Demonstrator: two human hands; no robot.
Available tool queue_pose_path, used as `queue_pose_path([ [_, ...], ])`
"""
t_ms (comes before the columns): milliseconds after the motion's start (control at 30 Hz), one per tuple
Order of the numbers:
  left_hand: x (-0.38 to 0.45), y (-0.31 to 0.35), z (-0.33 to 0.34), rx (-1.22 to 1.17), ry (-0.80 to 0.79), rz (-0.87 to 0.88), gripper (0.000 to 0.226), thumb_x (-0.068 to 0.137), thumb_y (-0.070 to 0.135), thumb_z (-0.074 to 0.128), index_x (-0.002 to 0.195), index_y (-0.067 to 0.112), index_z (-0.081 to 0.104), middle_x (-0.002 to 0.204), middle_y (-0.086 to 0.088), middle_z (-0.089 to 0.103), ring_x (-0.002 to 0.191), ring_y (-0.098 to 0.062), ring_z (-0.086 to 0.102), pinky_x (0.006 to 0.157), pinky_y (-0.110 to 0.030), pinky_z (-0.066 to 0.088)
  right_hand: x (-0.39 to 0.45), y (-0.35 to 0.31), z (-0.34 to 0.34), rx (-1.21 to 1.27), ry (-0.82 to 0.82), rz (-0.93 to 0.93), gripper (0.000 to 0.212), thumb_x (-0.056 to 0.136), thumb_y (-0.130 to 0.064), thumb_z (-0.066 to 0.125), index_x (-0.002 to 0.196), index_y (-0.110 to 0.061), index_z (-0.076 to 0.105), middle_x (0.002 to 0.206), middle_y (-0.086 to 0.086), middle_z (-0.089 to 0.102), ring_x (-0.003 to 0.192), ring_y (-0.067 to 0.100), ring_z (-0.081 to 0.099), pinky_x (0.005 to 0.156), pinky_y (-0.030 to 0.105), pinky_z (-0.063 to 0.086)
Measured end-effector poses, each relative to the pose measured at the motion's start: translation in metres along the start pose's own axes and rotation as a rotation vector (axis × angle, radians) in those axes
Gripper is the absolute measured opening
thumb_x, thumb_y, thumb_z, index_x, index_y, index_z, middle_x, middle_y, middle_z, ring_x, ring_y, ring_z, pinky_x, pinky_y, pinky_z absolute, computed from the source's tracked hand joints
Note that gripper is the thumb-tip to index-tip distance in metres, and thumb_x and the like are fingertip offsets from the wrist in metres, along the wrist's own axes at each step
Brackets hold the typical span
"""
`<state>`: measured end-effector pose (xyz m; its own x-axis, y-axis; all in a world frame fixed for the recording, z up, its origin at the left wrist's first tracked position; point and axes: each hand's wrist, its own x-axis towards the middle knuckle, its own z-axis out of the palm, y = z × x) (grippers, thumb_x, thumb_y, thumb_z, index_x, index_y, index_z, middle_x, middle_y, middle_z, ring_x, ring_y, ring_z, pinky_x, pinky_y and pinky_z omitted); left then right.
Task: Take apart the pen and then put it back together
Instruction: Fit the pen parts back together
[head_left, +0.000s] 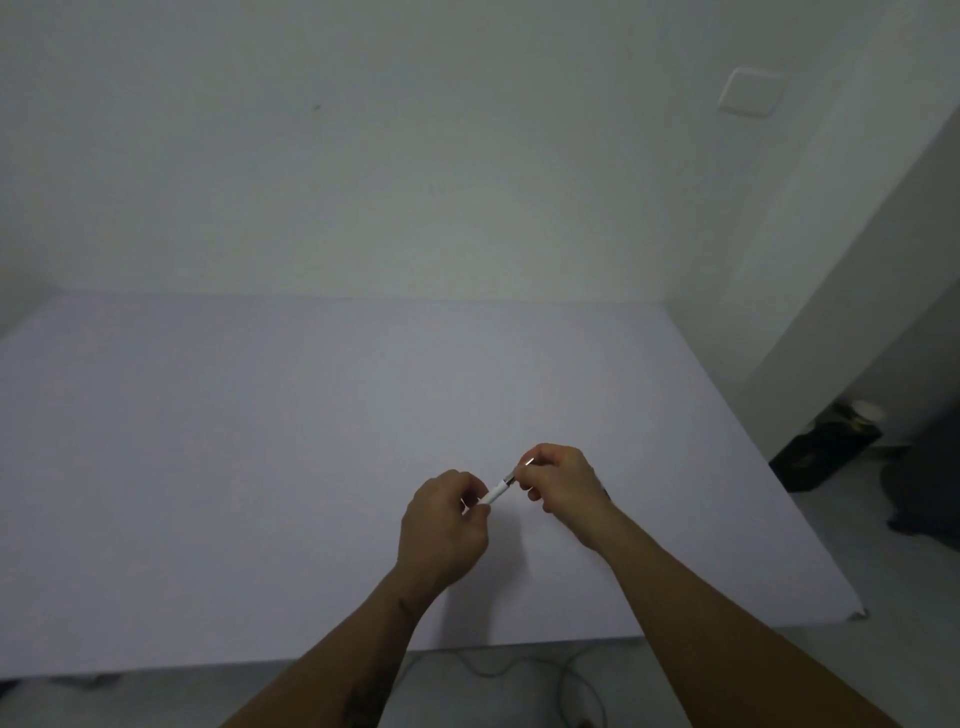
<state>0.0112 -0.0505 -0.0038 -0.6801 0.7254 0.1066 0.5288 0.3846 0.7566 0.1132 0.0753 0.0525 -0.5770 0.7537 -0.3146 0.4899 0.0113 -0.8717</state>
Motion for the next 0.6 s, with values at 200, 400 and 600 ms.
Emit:
queue_pose_path([
  [200, -0.003, -0.003, -0.003, 0.038, -0.024, -0.019, 0.013, 0.080, 0.025, 0.071, 0.080, 0.030, 0.059, 0.077, 0.013, 0.058, 0.071, -0.012, 0.054, 0.065, -0.025, 0.052, 0.000, -0.005, -0.010, -0.155, -0.054, -0.066, 0.016, 0.083, -0.027, 0.073, 0.096, -0.017, 0.069, 0.090, 0.009, 0.069, 0.083, 0.025, 0.066, 0.066, 0.029, 0.047],
  [400, -0.001, -0.005, -0.006, 0.064, -0.039, 0.013, 0.016, 0.079, 0.024, 0.072, 0.077, 0.033, 0.058, 0.074, 0.016, 0.057, 0.069, -0.011, 0.053, 0.060, -0.022, 0.048, 0.000, -0.004, -0.012, -0.271, -0.029, -0.125, 0.013, 0.084, -0.014, 0.070, 0.073, -0.021, 0.071, 0.075, 0.005, 0.070, 0.066, 0.017, 0.061, 0.059, 0.026, 0.049],
  [600, -0.001, -0.012, -0.010, 0.114, -0.015, 0.065, 0.011, 0.079, 0.025, 0.070, 0.080, 0.030, 0.061, 0.074, 0.016, 0.056, 0.069, -0.009, 0.052, 0.061, -0.025, 0.049, -0.001, -0.002, -0.008, -0.344, -0.034, -0.133, 0.022, 0.085, -0.039, 0.069, 0.075, -0.019, 0.068, 0.069, -0.001, 0.063, 0.054, 0.011, 0.051, 0.049, 0.020, 0.037],
])
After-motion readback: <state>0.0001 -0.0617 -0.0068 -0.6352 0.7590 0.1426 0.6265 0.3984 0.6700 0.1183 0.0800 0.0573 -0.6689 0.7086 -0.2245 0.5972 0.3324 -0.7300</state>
